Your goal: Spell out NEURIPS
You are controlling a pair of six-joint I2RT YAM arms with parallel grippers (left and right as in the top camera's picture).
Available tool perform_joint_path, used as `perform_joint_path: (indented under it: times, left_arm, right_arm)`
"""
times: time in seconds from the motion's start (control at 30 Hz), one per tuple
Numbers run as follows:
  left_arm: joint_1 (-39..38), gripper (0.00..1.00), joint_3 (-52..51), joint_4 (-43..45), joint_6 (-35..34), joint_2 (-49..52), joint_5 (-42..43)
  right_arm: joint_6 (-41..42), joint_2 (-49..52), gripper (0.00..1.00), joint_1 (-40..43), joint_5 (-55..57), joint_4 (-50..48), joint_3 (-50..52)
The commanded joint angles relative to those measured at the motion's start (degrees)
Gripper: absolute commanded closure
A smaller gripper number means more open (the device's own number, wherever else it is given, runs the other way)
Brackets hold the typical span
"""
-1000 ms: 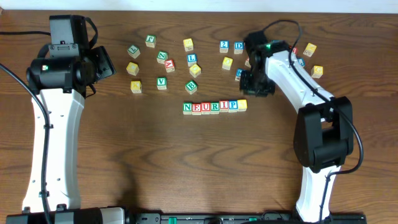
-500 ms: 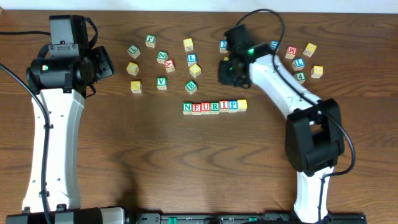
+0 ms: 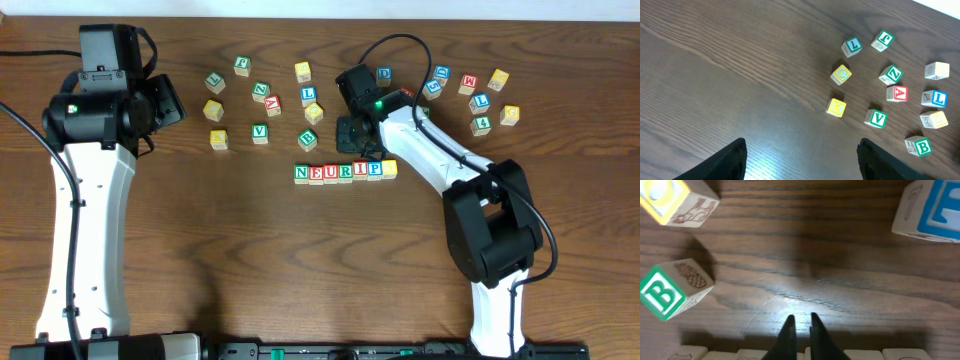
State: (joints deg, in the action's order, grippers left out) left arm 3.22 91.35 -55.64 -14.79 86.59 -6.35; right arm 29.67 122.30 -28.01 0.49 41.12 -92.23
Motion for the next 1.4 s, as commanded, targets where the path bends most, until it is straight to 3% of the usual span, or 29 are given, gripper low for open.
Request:
perform_joint_path:
  times: [0.0,1.37]
  left_arm:
    - [0.09,0.30,-0.50,-0.28,-0.31,0.26,-0.11]
    - [0.09,0.30,-0.50,-0.70,-0.31,0.26,-0.13]
  right_arm:
    - [1.60,1.46,0.99,-0.37,1.25,-0.42,0.55]
    - [2.03,2.23,0.99,-0.39,-2.56,5.40,0.55]
